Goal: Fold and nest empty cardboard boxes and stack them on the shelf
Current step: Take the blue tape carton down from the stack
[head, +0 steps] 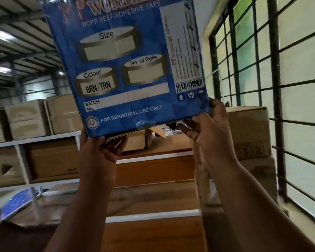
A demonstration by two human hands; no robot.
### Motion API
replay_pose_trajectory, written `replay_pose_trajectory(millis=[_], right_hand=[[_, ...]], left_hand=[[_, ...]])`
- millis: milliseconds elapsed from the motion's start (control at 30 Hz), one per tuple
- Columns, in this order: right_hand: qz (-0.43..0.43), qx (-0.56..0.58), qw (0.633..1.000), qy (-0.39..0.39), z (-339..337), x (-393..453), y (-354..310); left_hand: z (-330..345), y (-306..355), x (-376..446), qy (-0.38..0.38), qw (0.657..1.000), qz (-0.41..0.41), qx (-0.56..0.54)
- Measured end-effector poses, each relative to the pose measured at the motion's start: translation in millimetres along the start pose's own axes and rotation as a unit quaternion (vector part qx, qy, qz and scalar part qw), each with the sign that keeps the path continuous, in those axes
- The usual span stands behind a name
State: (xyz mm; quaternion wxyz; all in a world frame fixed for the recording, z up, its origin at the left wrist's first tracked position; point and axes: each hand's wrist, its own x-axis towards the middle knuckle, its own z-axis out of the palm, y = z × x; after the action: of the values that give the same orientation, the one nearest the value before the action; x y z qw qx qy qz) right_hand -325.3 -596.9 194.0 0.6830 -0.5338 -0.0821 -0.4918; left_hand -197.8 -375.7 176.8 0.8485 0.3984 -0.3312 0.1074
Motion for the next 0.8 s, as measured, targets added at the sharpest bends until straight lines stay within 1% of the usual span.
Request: replay_pose_trajectory(millis=[100, 167, 267, 333, 400, 467, 567, 633, 700, 800], right_hand=[[0.021, -0.009, 1.0, 0.0, 47.1, -38.1, 30.7], [0.051, -0.01, 0.999, 0.007, 75.1, -70.1, 59.9], [0.098, -0.048, 0.993, 0.035, 110.7, -126.4, 112.5], [0.13, -0.071, 0.988, 0.048, 128.1, -166.0, 153.7], [0.164, -0.094, 0.98, 0.063, 143.5, -203.8, 190.0], [0.202, -0.113, 0.969, 0.081, 155.8, -238.8, 225.3], [0.263, -0.172, 0.944, 0.105, 160.0, -287.0, 273.1], [0.301, -0.231, 0.918, 0.117, 155.6, -316.1, 297.7], [0.35, -0.298, 0.882, 0.107, 145.5, -345.2, 317.4], [0.41, -0.33, 0.847, 0.079, 131.6, -381.2, 339.6]], left_hand=[[-68.9, 15.7, -5.8, 0.012, 1.0, -0.018, 0.009], [-120.9, 20.6, -15.5, 0.028, 0.998, -0.053, 0.012], [-204.5, 21.4, -34.7, 0.049, 0.994, -0.094, 0.028], [-260.5, 14.5, -50.6, 0.063, 0.986, -0.141, 0.055], [-313.3, 1.7, -65.1, 0.099, 0.971, -0.209, 0.066], [-362.5, -18.1, -80.0, 0.113, 0.956, -0.264, 0.066], [-419.3, -44.3, -107.0, 0.119, 0.931, -0.335, 0.079], [-451.0, -61.8, -127.4, 0.114, 0.91, -0.382, 0.111], [-479.7, -79.6, -153.6, 0.09, 0.892, -0.418, 0.15], [-515.1, -93.6, -191.9, 0.027, 0.863, -0.461, 0.205]])
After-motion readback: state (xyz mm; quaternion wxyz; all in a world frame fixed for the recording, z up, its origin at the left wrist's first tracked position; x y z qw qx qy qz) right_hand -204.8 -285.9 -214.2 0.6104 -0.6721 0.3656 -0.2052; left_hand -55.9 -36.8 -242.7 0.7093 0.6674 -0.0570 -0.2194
